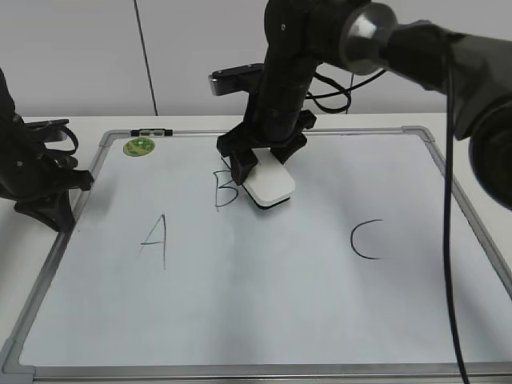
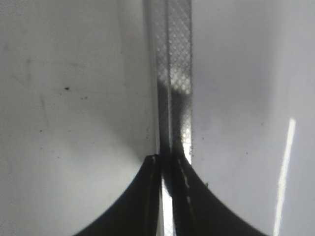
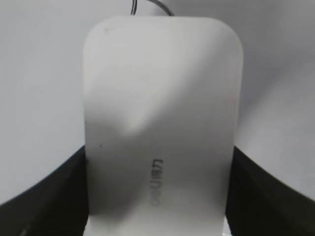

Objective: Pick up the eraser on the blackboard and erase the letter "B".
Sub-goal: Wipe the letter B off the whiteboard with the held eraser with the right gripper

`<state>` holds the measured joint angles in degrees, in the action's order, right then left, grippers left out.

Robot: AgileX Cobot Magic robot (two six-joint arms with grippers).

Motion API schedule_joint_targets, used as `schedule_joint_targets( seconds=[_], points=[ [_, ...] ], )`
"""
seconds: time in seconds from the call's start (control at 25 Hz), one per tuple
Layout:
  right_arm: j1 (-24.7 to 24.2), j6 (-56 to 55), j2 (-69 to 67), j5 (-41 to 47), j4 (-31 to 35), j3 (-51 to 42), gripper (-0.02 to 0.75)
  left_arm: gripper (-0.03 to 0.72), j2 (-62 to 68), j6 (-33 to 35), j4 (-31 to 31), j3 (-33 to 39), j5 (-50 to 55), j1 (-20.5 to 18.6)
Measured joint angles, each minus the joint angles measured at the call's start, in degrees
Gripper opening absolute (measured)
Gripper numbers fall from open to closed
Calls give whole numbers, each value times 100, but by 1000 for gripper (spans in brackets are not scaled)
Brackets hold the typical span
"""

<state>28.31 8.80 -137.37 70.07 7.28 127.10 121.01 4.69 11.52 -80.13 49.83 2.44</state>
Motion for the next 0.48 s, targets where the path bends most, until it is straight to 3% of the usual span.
schedule_joint_targets(
  seconds=[0.48],
  points=[
    [12, -219, -1058, 23, -91, 1138, 537, 34, 0, 0, 14, 0, 10, -9]
  ],
)
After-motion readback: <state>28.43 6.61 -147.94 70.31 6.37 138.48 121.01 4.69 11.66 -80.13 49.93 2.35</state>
